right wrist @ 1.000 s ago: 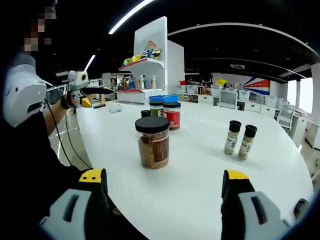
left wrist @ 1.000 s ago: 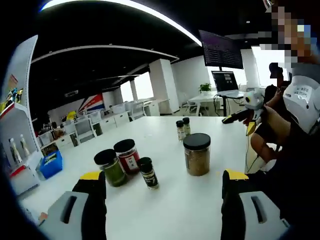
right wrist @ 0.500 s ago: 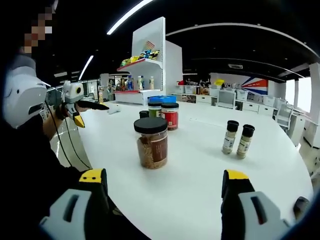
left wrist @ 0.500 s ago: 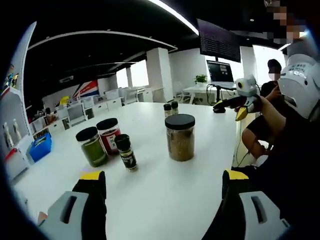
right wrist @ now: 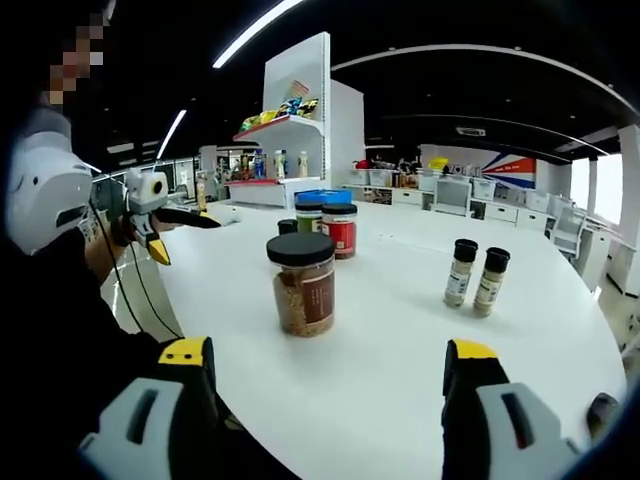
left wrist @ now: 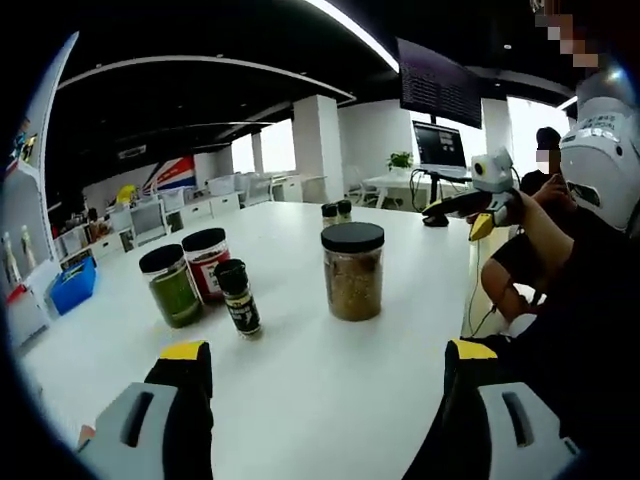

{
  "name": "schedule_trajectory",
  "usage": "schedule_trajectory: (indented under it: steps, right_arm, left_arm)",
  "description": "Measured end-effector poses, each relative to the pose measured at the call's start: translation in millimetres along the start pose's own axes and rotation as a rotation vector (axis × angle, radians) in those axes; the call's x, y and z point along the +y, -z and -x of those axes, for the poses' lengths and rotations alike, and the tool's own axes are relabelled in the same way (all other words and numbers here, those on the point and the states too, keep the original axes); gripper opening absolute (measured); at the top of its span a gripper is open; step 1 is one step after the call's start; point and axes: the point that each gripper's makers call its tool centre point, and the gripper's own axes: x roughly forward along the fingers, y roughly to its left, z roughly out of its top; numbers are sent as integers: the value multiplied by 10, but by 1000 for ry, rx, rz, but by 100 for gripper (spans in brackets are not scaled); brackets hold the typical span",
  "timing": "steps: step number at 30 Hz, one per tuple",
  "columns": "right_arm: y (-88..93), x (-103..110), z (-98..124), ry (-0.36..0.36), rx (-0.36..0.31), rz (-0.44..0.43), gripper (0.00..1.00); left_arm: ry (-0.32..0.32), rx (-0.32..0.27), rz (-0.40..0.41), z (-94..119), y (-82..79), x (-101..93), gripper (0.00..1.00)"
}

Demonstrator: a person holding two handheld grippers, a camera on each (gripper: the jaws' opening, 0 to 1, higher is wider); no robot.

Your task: Pick up the mixed condiments and ingredients on the table and sort them into separate groups

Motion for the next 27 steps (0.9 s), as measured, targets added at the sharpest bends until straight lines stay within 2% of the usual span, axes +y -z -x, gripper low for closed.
schedule_trajectory:
  steps: [9,16,22,27]
  right_arm:
    - [-6,39,-26,-9,1,5,91]
    - [-62,75,-42,-20,-5,13,91]
    - [-76,91,-51,-23,-1,22,91]
    - [-95,115,-63,-29,-2,27,91]
  left_arm:
    - [-5,-7,-6,3,-29,-77,95]
    - [-21,-24,5,32,-65,-63,95]
    - [-75,-5,-31,52,-20,-4,95]
    - [-77,4,-37,55,-4,-8,95]
